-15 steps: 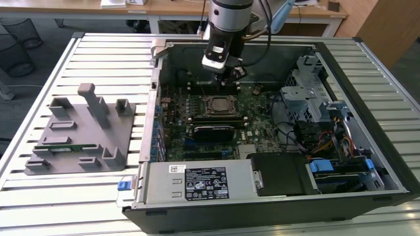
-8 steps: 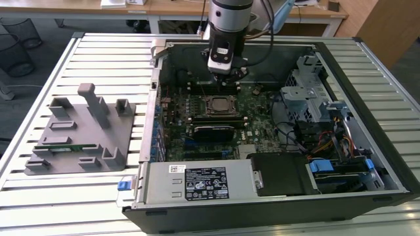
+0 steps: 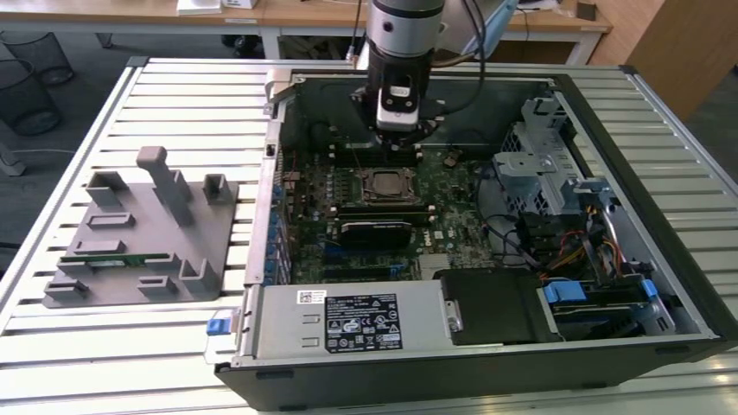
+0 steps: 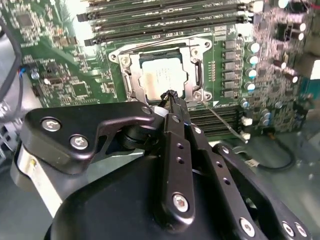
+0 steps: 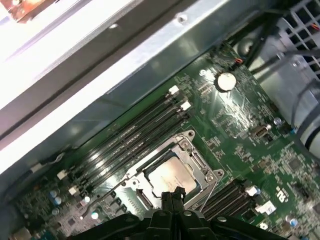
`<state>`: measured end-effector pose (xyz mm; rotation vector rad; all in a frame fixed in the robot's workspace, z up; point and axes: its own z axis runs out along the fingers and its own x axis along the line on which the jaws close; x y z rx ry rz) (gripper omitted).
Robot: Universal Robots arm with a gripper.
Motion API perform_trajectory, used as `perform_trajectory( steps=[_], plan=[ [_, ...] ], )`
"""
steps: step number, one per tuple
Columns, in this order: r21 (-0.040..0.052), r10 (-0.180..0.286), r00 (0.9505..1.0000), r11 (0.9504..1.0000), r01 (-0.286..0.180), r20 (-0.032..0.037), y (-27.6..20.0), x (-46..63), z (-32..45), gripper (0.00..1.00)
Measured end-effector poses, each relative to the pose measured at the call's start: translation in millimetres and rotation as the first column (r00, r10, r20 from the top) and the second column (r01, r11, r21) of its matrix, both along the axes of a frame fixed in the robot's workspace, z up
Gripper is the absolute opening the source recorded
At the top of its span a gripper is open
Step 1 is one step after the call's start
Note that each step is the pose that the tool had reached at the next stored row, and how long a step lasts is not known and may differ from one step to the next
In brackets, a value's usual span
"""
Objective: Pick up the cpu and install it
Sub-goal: 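Install the first cpu locking lever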
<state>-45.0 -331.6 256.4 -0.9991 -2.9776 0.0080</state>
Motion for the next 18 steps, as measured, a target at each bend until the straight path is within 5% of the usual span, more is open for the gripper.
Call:
perform_trajectory(
  steps=[6, 14, 18],
  plan=[
    [0.0, 0.108, 0.9942, 0.9942, -0.108, 0.0, 0.0, 0.0, -0.6, 0.11],
    [0.0001, 0.245, 0.9695, 0.9695, -0.245, 0.0, 0.0, -0.5, -1.3, 0.11],
    [0.0001, 0.263, 0.9649, 0.9649, -0.263, 0.0, 0.0, -8.2, -1.4, 0.11]
  ],
)
